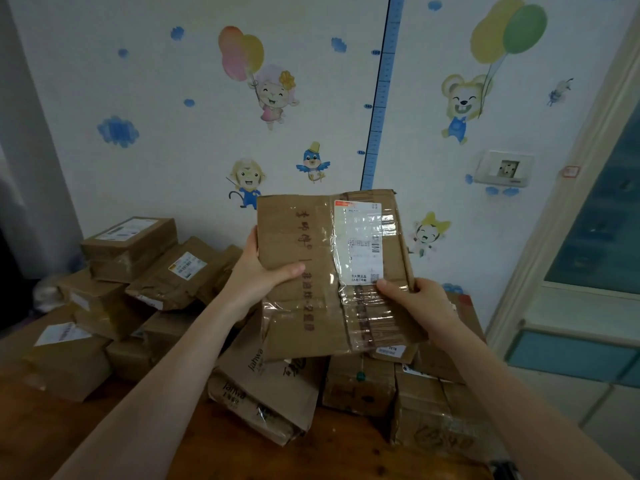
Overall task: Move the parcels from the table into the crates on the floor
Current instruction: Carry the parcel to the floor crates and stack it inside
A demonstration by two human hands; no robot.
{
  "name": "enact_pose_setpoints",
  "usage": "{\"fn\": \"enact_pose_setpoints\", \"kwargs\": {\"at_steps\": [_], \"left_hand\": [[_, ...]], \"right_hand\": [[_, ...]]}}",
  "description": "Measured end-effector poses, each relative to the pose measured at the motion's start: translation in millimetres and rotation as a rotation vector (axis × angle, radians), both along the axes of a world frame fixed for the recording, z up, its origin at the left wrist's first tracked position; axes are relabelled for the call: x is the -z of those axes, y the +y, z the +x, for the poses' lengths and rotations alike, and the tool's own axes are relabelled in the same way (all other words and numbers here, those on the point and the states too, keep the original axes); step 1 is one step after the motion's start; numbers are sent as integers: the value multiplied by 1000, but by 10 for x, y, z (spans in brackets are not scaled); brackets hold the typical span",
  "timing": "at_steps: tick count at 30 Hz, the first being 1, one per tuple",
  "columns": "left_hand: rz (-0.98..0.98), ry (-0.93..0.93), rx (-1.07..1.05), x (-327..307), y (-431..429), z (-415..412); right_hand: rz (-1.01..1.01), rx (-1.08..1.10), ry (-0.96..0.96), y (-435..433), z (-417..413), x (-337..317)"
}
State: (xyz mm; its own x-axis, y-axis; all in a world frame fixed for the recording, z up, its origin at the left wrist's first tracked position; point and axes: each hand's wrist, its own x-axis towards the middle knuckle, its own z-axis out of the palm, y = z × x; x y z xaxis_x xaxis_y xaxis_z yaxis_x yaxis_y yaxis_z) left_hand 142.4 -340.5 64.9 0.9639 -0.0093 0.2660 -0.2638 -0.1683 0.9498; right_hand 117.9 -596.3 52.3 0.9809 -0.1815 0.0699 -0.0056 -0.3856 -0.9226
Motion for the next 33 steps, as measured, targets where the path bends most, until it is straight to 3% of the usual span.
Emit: {"fn": "enact_pose_setpoints", "kwargs": {"at_steps": [3, 11, 17, 22, 27, 33], "left_hand": [[17, 42, 27, 33, -57, -9], [56, -57, -88, 25, -176, 67], [31, -44, -134, -42, -132, 103], [61, -112, -146, -13, -131, 51], [156, -186, -106, -52, -61, 1], [188, -234, -160, -20, -72, 20]], "right_hand": [[177, -46, 20, -7, 10, -109], [8, 108, -147, 11, 112, -69], [104, -37, -65, -33, 56, -82], [-17, 43, -151, -2, 71, -51], [194, -4, -52, -57, 60, -155], [108, -2, -184, 50, 41, -91]]}}
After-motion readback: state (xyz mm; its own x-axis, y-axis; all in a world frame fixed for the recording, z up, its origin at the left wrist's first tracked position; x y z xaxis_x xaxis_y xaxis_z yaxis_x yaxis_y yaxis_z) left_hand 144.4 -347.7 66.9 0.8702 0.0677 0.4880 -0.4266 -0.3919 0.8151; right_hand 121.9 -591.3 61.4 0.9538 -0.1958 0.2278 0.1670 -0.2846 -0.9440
